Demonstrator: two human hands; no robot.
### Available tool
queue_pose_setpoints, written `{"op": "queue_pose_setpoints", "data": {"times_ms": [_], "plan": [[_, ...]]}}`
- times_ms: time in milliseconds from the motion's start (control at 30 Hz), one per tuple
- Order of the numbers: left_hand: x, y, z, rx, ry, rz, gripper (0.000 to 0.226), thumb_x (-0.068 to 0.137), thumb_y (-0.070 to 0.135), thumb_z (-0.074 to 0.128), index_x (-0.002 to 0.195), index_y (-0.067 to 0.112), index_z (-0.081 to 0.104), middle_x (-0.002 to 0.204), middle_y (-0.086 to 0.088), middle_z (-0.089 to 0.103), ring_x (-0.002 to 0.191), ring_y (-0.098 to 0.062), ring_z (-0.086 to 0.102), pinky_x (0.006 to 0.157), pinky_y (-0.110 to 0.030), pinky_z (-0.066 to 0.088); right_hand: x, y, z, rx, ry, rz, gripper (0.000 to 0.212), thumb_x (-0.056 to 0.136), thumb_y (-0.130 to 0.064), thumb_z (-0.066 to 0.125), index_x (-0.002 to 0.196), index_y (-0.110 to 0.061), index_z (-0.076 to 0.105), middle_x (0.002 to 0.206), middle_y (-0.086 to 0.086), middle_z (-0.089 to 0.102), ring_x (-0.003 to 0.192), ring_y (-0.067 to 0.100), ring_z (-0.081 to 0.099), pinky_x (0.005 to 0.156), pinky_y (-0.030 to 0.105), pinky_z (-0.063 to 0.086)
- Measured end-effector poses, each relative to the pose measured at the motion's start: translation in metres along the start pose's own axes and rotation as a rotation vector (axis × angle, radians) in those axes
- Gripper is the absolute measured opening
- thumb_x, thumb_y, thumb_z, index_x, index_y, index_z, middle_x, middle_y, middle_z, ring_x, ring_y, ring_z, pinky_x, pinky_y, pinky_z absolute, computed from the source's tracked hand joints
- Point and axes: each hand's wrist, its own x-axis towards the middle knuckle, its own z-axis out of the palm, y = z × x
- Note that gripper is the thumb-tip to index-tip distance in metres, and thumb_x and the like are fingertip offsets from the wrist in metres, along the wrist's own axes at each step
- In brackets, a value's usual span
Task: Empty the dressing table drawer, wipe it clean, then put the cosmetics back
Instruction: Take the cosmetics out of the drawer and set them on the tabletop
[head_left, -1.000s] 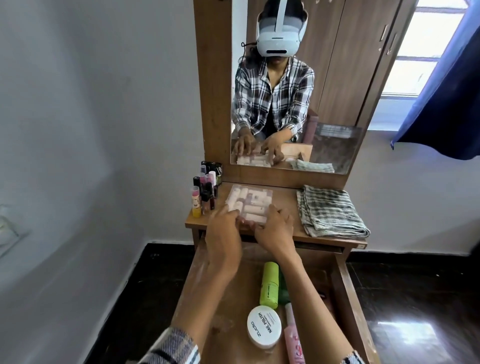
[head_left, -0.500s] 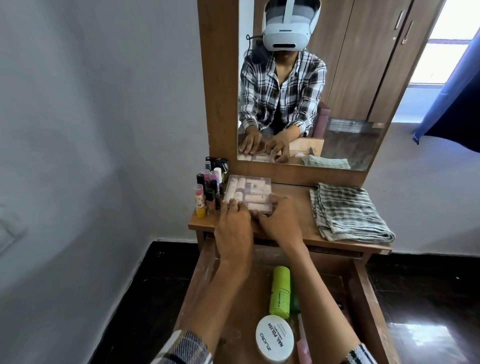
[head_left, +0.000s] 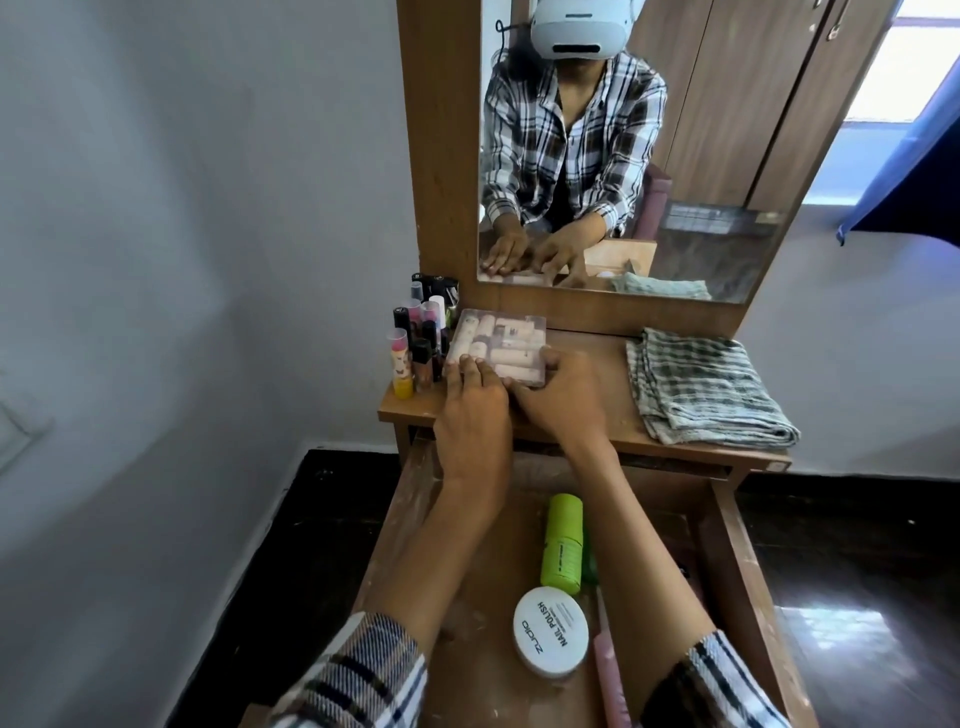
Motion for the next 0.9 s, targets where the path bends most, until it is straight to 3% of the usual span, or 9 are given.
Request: {"op": "queue_pose_setpoints", "data": {"times_ms": [167,300,367,433,533,633,767,900], "plan": [[-0.013,-0.002,-0.005,-0.056,0.008,0.114,0.058,0.098,0.003,0.035,0.148,0.004,0.006,0.156,-0.014,0.009,0.145,-0.027,0.004,0.116,-0.034,0.012,-0.014,-0.013,-0.028,0.057,0.000,0.054,0.054,0.076,-0.026,0.077,0.124,-0.007,0.059,0.123,0.010,0.059,0.115,0.020,0.055,0.088,0.022,0.044],[-0.053,0.000,-0.021,-0.205,0.021,0.260,0.055,0.098,0.017,0.043,0.147,0.007,0.019,0.154,-0.011,0.021,0.144,-0.023,0.016,0.112,-0.039,0.030,-0.044,-0.008,-0.061,0.152,0.016,0.145,0.057,0.077,-0.026,0.077,0.128,-0.016,0.053,0.122,0.004,0.056,0.098,0.013,0.054,0.074,0.022,0.042],[-0.076,0.003,-0.030,-0.231,-0.081,0.272,0.054,0.101,0.026,0.033,0.149,0.012,0.013,0.156,-0.004,0.014,0.145,-0.017,0.010,0.112,-0.033,0.026,-0.064,-0.002,-0.074,0.132,-0.005,0.164,0.051,0.078,-0.025,0.076,0.123,-0.017,0.055,0.118,0.003,0.056,0.097,0.015,0.057,0.077,0.026,0.047],[-0.096,0.005,-0.036,-0.226,-0.207,0.256,0.055,0.101,0.031,0.032,0.149,0.016,0.012,0.157,-0.001,0.011,0.145,-0.015,0.007,0.113,-0.032,0.020,-0.087,0.002,-0.087,0.108,-0.019,0.186,0.047,0.077,-0.024,0.076,0.119,-0.017,0.056,0.114,0.004,0.058,0.099,0.019,0.060,0.083,0.032,0.052],[-0.118,0.006,-0.040,-0.249,-0.314,0.221,0.057,0.097,0.033,0.044,0.147,0.017,0.024,0.155,-0.001,0.022,0.143,-0.016,0.016,0.114,-0.033,0.018,-0.119,0.004,-0.103,0.107,-0.046,0.242,0.046,0.075,-0.019,0.078,0.116,-0.013,0.058,0.108,0.006,0.059,0.096,0.021,0.061,0.083,0.036,0.055],[-0.137,0.004,-0.047,-0.261,-0.349,0.168,0.057,0.093,0.033,0.053,0.143,0.014,0.034,0.149,-0.004,0.034,0.138,-0.019,0.031,0.113,-0.032,0.024,-0.145,0.007,-0.116,0.036,-0.080,0.299,0.047,0.075,-0.017,0.078,0.117,-0.010,0.058,0.105,0.006,0.059,0.095,0.019,0.061,0.087,0.033,0.053],[-0.157,0.006,-0.064,-0.338,-0.373,0.093,0.054,0.090,0.027,0.059,0.138,0.009,0.041,0.143,-0.008,0.043,0.131,-0.021,0.039,0.106,-0.024,0.025,-0.179,0.009,-0.131,-0.038,-0.114,0.365,0.051,0.077,-0.013,0.077,0.122,-0.002,0.055,0.109,0.011,0.060,0.094,0.019,0.058,0.070,0.020,0.045],[-0.165,0.013,-0.068,-0.360,-0.388,0.052,0.047,0.089,0.025,0.061,0.131,0.006,0.049,0.135,-0.010,0.052,0.125,-0.023,0.046,0.094,-0.021,0.027,-0.204,0.012,-0.136,-0.221,-0.108,0.441,0.043,0.077,-0.015,0.076,0.115,-0.003,0.059,0.116,0.013,0.062,0.109,0.027,0.058,0.082,0.026,0.044]]}}
